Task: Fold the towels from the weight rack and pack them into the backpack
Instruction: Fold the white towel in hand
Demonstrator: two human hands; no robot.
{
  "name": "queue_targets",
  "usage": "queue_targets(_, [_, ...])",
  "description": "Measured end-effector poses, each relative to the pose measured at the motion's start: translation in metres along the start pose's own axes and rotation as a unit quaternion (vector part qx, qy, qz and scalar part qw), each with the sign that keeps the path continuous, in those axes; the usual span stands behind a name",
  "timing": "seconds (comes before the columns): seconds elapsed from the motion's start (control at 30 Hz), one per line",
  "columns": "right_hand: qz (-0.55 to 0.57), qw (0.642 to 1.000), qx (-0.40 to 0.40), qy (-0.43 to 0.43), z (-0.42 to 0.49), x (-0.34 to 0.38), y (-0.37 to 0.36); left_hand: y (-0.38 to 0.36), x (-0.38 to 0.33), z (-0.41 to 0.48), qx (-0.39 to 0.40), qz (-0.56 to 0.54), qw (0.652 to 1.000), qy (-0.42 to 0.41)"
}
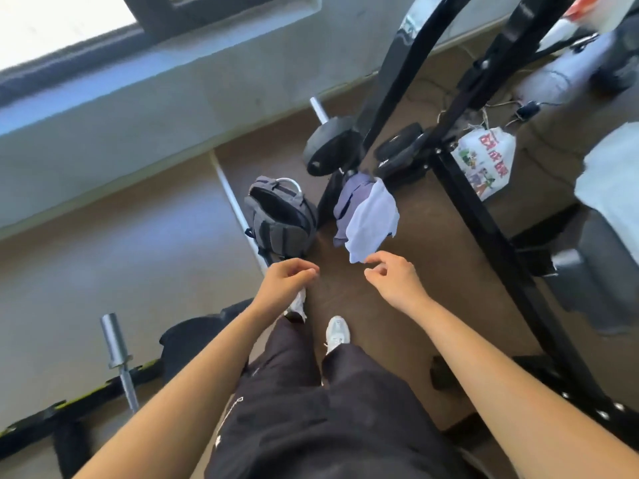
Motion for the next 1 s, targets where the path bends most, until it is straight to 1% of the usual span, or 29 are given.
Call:
queue_targets(0.2, [-0.022, 0.997, -0.031, -0.067, 0.067, -0.013, 0.0, -0.055, -0.012, 0.115, 0.06, -0.005, 0.998, 0.03])
queue_targets(0.3, [-0.025, 0.995, -0.046, -0.081, 0.096, -0.022, 0.0, -0.091, -0.001, 0.16, 0.102, 0.026, 0.994, 0.034])
queue_targets(0.4, [-0.033, 0.994, -0.062, -0.081, 0.132, -0.035, 0.0, -0.133, 0.017, 0.19, 0.118, 0.041, 0.99, 0.058])
queue_targets(0.5, [-0.062, 0.995, -0.052, -0.054, 0.17, -0.047, -0.005, -0.172, 0.038, 0.209, 0.127, 0.065, 0.987, 0.078])
queue_targets(0.63, [-0.111, 0.993, 0.011, 0.024, 0.21, -0.053, -0.028, -0.211, 0.055, 0.218, 0.124, 0.053, 0.988, 0.072])
queue_targets(0.73, [-0.192, 0.976, 0.077, 0.071, 0.229, -0.062, -0.052, -0.23, 0.058, 0.223, 0.095, 0.058, 0.993, 0.038])
queue_targets(0.8, [-0.237, 0.961, 0.103, 0.1, 0.24, -0.064, -0.061, -0.238, 0.065, 0.227, 0.081, 0.09, 0.992, 0.046])
queue_targets(0.87, [-0.28, 0.943, 0.101, 0.147, 0.248, -0.054, -0.065, -0.242, 0.07, 0.226, 0.099, 0.177, 0.978, 0.055])
queue_targets(0.9, [-0.308, 0.932, 0.081, 0.172, 0.252, -0.047, -0.064, -0.242, 0.069, 0.223, 0.104, 0.194, 0.974, 0.056])
queue_targets(0.93, [-0.328, 0.924, 0.059, 0.186, 0.258, -0.042, -0.062, -0.244, 0.064, 0.221, 0.106, 0.178, 0.977, 0.051])
queue_targets(1.0, [-0.344, 0.922, 0.035, 0.174, 0.265, -0.041, -0.055, -0.245, 0.045, 0.211, 0.112, 0.092, 0.989, 0.037])
Point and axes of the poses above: each hand's wrist, its own z-axis towards the middle knuckle, its own y-axis out of the back of the hand, x = y × z, the point moved 10 cm from there along z, towards the middle knuckle, and after that the axes turned 14 degrees about -x, right-handed, at the moved point
